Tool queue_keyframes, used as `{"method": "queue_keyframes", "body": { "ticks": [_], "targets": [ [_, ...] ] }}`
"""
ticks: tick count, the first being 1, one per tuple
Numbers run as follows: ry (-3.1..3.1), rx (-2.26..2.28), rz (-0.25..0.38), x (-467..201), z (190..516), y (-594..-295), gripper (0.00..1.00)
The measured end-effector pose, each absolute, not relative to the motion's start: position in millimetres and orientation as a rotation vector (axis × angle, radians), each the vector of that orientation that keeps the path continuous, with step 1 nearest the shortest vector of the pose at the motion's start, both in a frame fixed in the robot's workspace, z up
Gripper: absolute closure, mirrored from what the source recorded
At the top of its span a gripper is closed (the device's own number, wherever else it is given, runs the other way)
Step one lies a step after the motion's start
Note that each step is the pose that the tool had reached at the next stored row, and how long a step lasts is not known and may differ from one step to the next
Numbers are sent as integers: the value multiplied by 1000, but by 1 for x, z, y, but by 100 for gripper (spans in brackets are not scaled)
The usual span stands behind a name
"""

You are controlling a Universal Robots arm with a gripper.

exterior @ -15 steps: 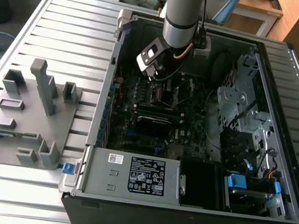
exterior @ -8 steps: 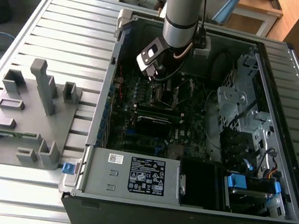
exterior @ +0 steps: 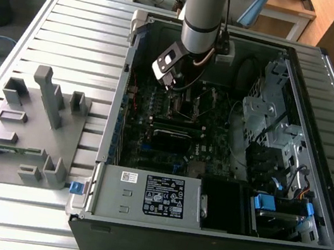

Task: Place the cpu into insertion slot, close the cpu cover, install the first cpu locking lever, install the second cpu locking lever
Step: 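Place the cpu into insertion slot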

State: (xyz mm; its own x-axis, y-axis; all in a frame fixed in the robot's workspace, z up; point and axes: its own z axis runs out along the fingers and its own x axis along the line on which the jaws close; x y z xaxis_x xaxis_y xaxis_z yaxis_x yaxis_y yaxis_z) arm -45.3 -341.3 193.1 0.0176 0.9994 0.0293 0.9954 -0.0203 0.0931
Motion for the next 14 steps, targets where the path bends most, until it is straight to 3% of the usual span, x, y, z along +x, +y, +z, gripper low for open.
{"method": "queue_keyframes", "body": {
  "ticks": [14],
  "targets": [
    [2166, 2208, 135, -46, 194, -341, 46]
  ]
}}
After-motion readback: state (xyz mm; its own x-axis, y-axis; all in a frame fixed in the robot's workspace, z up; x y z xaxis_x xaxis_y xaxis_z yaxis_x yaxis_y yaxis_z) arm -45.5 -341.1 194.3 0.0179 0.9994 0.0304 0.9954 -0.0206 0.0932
